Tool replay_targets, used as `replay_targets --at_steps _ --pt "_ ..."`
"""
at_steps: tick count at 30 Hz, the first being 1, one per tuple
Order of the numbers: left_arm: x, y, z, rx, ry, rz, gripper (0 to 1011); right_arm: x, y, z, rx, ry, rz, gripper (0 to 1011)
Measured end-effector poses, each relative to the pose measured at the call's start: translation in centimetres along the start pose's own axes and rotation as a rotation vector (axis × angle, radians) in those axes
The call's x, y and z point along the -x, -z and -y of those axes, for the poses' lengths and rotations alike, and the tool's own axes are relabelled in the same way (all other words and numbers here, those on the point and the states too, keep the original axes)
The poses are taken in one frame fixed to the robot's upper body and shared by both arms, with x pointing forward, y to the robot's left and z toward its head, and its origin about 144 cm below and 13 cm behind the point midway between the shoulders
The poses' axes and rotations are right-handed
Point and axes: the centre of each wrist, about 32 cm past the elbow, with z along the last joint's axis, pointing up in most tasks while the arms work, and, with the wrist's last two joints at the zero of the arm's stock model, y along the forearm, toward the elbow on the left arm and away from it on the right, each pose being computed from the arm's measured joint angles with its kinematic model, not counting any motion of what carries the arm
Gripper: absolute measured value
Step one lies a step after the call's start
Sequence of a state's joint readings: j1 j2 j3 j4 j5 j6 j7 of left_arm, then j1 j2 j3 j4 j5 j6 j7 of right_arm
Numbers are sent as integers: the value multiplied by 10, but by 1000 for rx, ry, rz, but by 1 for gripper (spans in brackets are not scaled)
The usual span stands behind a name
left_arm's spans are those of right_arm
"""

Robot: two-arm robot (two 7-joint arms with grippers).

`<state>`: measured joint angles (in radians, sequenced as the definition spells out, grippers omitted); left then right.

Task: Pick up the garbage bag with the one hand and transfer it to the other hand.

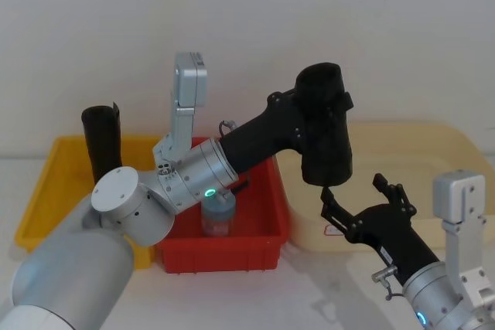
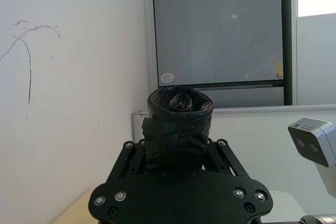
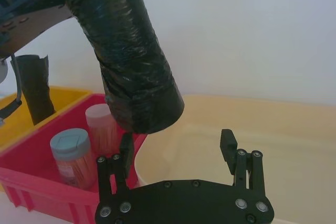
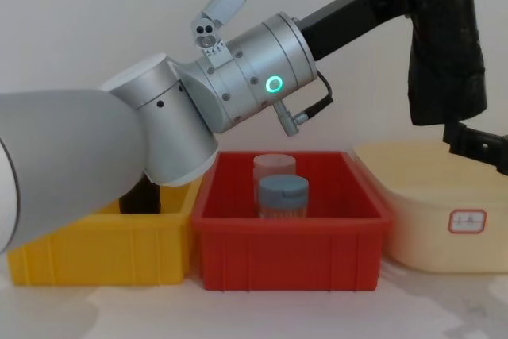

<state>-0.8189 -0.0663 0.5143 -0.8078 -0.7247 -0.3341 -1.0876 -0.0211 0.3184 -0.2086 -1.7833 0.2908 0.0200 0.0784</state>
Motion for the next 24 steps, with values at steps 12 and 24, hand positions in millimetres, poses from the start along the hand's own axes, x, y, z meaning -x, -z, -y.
replay_targets --at_steps 12,24 --pt "2 4 -1 7 -2 -9 375 1 -1 0 3 0 22 1004" --pt "3 5 -1 10 -3 -13 375 1 0 1 -17 -60 132 1004"
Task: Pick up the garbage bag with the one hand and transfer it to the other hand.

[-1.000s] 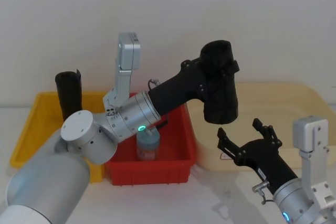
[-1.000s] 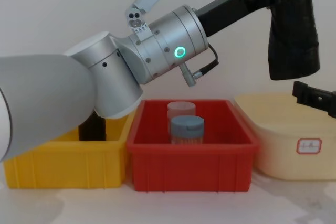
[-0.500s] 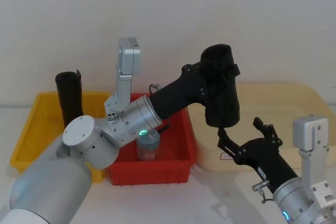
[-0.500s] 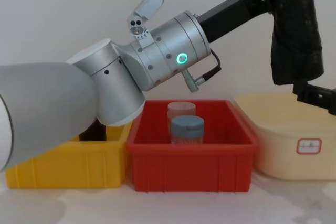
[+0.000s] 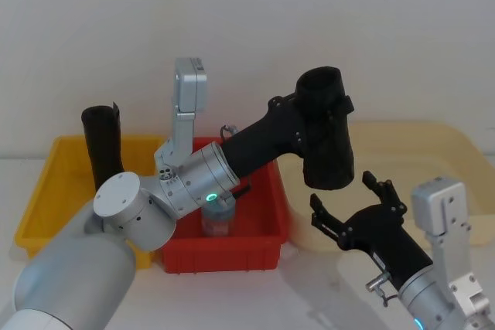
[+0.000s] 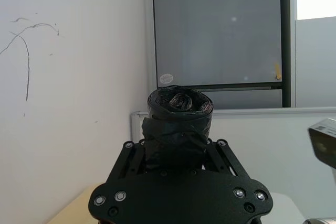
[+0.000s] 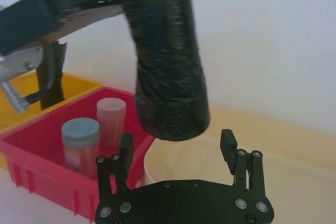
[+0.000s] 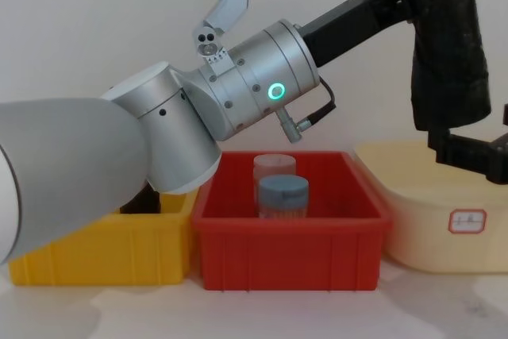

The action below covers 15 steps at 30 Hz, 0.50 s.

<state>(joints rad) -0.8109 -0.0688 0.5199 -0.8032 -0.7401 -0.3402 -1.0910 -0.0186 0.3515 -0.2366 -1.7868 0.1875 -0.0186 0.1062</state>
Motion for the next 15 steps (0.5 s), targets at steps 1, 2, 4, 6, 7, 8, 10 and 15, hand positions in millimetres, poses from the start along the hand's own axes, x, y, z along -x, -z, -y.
replay_targets --at_steps 1,2,4,6,7,8,10,15 --pt "0 0 0 0 0 0 375 0 0 0 -5 -6 12 1004" --pt "0 0 0 0 0 0 375 0 1 1 -10 -17 33 1004" --pt "0 0 0 0 0 -1 375 0 1 1 -17 -26 54 1004" --pt "0 0 0 0 0 -1 375 -1 2 2 -30 -41 86 1004" --pt "0 0 0 0 0 -1 375 -1 2 2 -38 -50 106 1004" --pt "0 1 0 1 0 -1 375 -1 2 2 -43 -54 116 1004" --pt "0 1 0 1 0 -1 375 -1 2 2 -49 -60 130 1004" --pt "0 1 0 1 -1 -2 375 -2 2 0 -71 -73 180 1004"
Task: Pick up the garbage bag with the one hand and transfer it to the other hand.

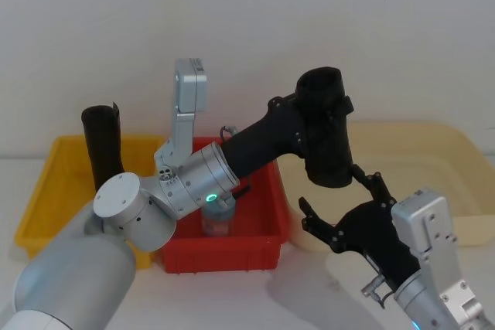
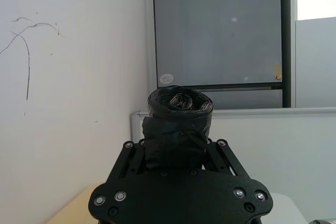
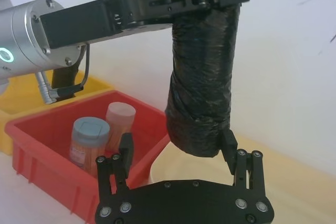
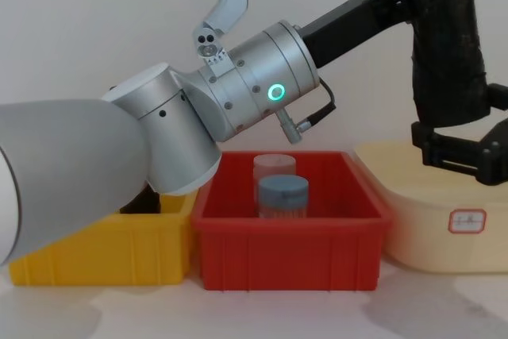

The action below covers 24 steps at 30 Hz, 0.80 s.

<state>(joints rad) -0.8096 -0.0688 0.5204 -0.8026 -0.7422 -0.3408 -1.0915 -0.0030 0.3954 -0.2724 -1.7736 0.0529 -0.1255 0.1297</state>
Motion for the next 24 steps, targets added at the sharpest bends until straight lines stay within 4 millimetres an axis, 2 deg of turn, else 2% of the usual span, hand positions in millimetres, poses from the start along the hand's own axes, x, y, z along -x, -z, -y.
replay_targets --at_steps 24 --pt "0 0 0 0 0 0 375 -14 0 -21 -20 42 -9 1004"
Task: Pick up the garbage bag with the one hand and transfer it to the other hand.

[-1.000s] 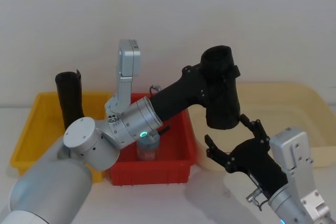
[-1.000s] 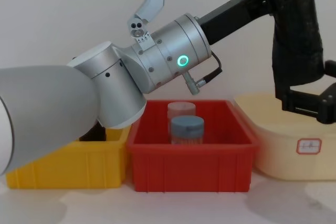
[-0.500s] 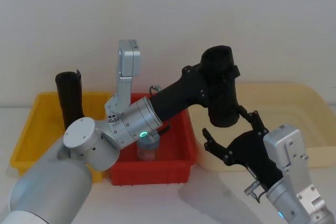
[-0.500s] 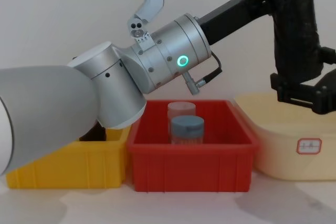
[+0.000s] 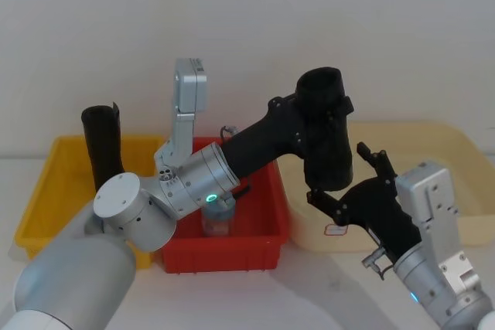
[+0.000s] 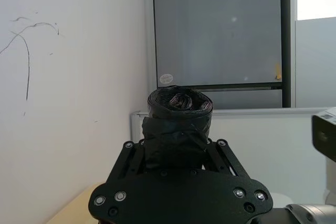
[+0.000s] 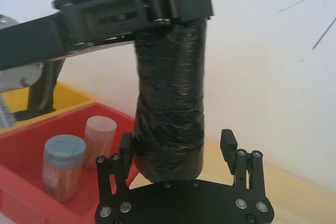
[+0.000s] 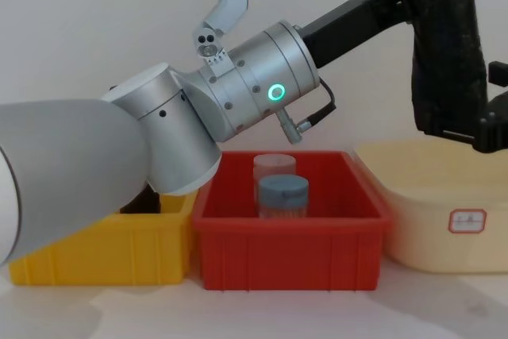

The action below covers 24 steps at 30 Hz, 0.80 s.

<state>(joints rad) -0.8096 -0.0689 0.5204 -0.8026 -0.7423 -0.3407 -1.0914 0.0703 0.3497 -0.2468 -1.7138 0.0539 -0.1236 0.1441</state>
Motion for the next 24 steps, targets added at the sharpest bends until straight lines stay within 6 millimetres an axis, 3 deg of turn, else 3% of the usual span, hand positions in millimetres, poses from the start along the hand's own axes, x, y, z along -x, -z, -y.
replay_targets --at_steps 24 --pt "0 0 0 0 0 0 375 -4 -8 -15 12 -10 -36 1004"
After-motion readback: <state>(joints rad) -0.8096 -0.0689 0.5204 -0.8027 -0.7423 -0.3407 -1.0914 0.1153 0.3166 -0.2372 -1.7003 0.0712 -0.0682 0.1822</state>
